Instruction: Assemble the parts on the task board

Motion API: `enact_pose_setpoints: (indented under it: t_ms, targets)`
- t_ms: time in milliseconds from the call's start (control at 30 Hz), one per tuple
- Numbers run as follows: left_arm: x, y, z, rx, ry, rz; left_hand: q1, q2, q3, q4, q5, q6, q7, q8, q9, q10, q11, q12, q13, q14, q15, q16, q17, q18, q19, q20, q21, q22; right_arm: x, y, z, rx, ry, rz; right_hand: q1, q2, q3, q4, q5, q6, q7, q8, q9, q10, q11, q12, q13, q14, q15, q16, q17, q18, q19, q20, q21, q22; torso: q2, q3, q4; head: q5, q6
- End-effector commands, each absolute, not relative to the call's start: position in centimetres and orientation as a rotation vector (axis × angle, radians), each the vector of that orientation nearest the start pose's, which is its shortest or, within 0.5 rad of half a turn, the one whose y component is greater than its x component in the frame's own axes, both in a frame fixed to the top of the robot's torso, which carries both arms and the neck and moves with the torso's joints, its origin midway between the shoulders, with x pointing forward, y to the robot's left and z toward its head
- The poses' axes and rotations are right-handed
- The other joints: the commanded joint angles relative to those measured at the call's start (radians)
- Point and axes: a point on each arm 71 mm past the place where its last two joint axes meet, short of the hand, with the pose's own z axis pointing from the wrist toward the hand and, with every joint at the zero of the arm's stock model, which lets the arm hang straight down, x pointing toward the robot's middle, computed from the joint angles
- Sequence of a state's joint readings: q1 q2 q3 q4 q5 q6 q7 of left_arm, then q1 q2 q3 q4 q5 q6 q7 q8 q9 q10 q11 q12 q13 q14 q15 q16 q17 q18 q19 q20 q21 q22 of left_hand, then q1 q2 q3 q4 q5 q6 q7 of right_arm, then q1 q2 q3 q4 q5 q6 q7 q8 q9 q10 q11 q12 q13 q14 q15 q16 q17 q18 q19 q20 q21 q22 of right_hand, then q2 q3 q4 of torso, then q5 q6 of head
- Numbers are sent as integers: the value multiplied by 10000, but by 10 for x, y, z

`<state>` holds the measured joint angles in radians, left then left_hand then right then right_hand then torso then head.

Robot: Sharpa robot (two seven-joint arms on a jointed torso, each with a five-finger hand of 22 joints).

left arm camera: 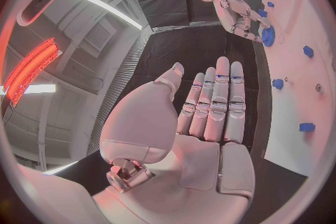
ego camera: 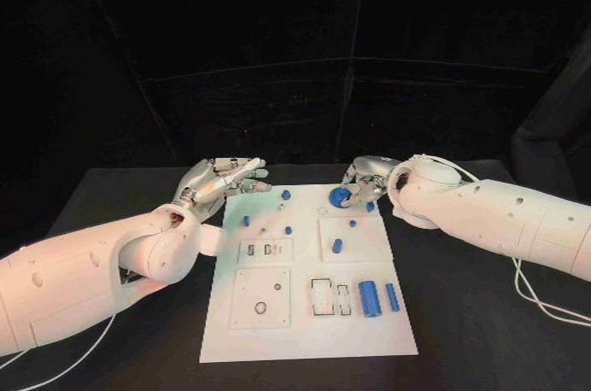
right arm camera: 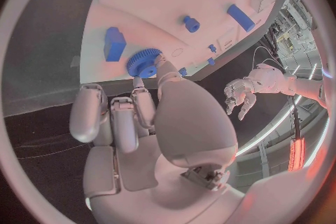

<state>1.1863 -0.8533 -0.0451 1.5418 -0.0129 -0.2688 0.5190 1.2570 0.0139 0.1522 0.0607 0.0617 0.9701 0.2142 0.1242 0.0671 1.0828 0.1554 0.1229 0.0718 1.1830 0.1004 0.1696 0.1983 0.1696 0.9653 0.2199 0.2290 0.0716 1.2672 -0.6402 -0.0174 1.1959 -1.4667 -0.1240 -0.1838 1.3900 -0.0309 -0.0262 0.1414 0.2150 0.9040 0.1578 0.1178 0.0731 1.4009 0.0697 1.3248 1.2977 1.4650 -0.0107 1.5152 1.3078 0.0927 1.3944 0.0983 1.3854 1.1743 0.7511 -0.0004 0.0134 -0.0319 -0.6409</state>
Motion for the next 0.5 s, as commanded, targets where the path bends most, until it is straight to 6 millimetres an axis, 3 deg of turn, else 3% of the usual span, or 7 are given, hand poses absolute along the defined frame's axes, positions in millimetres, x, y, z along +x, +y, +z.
enact_pose_setpoints:
  t_ms: [33, 267, 500]
  targets:
    - [482, 206, -175, -10265, 13405, -16738, 15, 122, -12, -52, -46, 43, 7, 25, 3, 48, 7, -33, 2, -35, 55, -64, 13, 156, 67, 23, -18, -16, 556, -196, -176, -1514, 17908, 4040, 156, 81, 82, -72, -118, 191, -22, 94, 15, 109, -34, 95, 80, 747, 8, 67, 1062, -145, 69, -30, 73, 37, 3, 3, 9, 2, -9]
    - [482, 206, -175, -10281, 13443, -16734, 14, 124, -14, -53, -46, 39, 12, 20, 1, 45, 10, -40, 0, -34, 55, -71, 15, 156, 68, 23, -22, -18, 557, -195, -172, -1486, 17305, 3975, 251, 360, 301, -157, -310, 581, -95, 271, 39, 285, -97, 342, 385, 755, -43, 80, 1111, -160, 102, -71, 128, 127, 3, 3, 4, 8, -26]
    - [482, 206, -175, -10295, 13490, -16747, 7, 125, -18, -49, -47, 35, 18, 16, 0, 41, 13, -46, -2, -34, 57, -76, 16, 155, 69, 23, -25, -19, 555, -192, -165, -1350, 16381, 3872, 292, 568, 556, -218, -340, 1102, -272, 492, 77, 489, -246, 601, 696, 772, -158, 106, 1198, -206, 218, -161, 259, 386, 1, 4, 6, 16, -18]
